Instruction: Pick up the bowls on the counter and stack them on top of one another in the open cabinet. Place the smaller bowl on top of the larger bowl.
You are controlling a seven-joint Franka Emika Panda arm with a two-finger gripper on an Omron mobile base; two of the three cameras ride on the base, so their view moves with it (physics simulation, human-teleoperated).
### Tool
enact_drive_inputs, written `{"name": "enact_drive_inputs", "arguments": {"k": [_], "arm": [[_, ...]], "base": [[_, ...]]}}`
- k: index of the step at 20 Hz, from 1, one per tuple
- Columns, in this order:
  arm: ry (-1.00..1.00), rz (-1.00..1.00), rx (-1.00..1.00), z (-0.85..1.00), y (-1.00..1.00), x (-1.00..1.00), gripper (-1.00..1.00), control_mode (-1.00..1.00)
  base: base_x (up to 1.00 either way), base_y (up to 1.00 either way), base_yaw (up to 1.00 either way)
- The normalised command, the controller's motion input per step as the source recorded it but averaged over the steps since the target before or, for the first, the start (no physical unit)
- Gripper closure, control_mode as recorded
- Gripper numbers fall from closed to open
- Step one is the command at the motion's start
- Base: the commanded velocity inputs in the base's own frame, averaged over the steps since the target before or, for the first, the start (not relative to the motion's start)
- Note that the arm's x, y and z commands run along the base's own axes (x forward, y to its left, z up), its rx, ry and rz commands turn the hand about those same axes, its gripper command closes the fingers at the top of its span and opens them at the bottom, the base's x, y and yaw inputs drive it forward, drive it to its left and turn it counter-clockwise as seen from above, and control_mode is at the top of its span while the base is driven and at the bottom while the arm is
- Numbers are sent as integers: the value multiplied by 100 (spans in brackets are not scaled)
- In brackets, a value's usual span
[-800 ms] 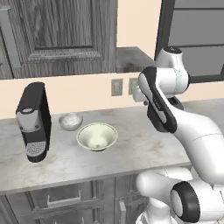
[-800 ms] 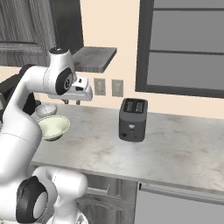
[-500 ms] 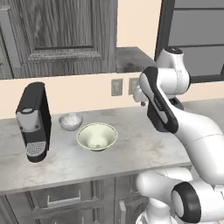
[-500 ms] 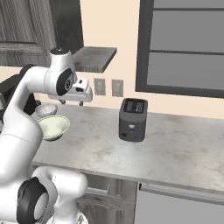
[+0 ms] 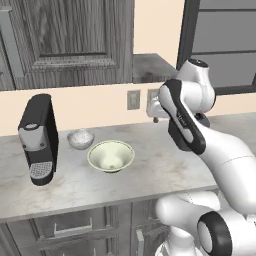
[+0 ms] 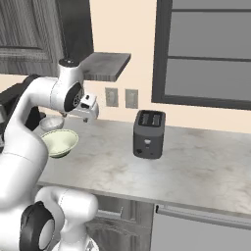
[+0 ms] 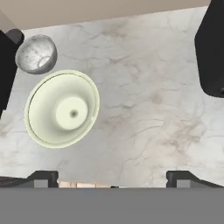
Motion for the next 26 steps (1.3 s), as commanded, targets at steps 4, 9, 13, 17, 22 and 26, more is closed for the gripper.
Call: {"name": "enact_drive_inputs", "arguments": {"k": [4,9,13,17,22,26], "arm": [[0,-2,4,-16,83,54,-100,-100],[0,0,0,-35,86,74,-100,-100],[0,0,0,-42,74,49,-100,-100],[-1,0,0,-52,61,19,-100,-100],[-2,0,0,-38,49,35,-100,-100],[-1,0,0,-28,27,59,-100,-100]], "base": [[0,0,0],[0,0,0],[0,0,0],[0,0,0],[0,0,0],[0,0,0]]}}
